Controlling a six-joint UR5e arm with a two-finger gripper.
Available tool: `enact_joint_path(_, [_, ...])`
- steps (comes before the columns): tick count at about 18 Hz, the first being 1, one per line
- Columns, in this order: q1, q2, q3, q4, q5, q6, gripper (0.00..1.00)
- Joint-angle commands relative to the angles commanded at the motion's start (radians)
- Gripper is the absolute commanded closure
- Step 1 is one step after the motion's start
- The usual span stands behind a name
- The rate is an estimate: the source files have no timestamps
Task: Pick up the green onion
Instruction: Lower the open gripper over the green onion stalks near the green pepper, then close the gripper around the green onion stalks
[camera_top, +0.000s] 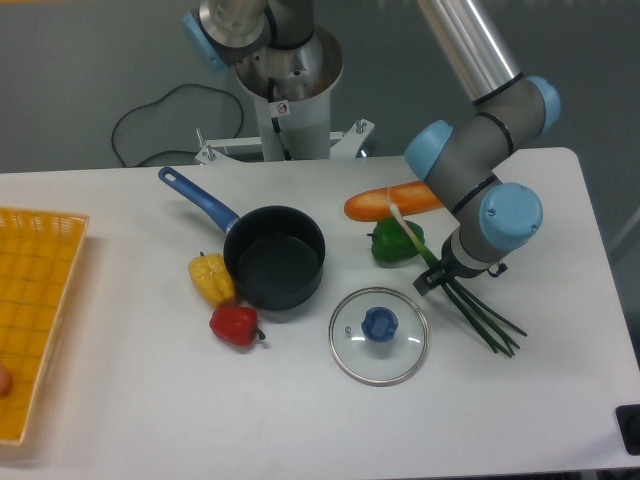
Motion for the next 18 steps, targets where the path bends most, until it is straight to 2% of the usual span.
enact_joint_path(6, [-0.003, -0.003, -0.018, 0.006, -0.009, 0.002, 0.32])
enact_joint_path(14, [0.003, -0.017, -0.008, 0.014, -0.008, 0.006, 0.31])
enact_joint_path(18, [-0.005, 0.003, -0.029, 0.006, 0.000, 0.006, 0.31])
